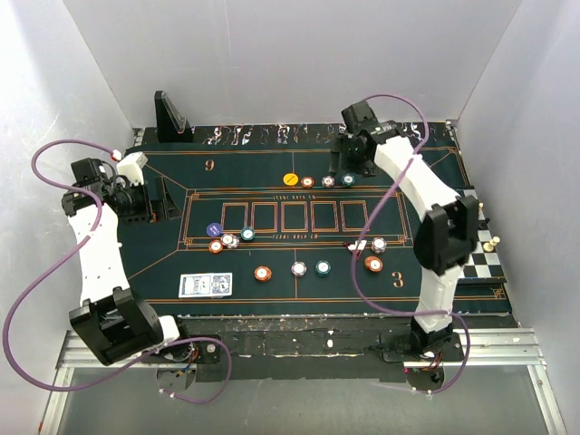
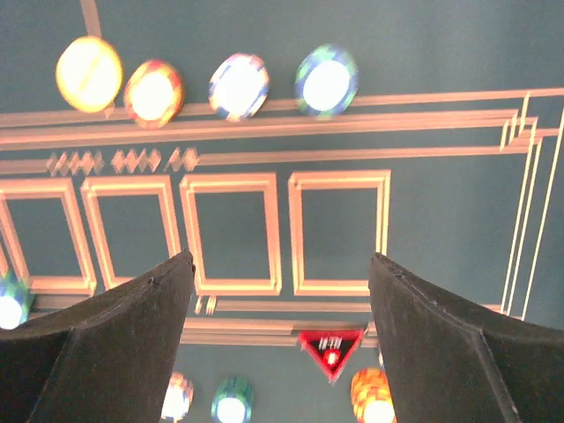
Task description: Distribute texas hold em gaming equipment
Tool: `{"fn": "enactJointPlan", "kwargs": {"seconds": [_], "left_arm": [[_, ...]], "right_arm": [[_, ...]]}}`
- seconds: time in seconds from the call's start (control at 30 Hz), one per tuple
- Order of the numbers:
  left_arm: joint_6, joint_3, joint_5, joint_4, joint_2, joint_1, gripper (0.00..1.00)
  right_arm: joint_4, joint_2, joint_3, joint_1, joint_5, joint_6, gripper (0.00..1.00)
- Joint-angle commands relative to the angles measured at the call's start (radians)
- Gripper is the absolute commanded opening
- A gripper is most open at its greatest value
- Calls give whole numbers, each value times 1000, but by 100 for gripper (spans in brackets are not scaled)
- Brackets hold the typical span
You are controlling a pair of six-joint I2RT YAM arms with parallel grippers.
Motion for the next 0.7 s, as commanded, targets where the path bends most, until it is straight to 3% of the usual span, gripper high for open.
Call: {"fn": "enactJointPlan", "kwargs": {"seconds": [0.0, 0.23, 0.67], "left_arm": [[-5, -6, 27, -8, -59, 5, 98], [-16, 13, 39, -31, -78, 5, 98], [-22, 13, 27, -59, -122, 3, 98]], "right_arm": [[46, -234, -261, 169, 43, 10, 87], [111, -366, -596, 403, 21, 109, 89], [194, -325, -754, 509, 18, 190, 91]]}}
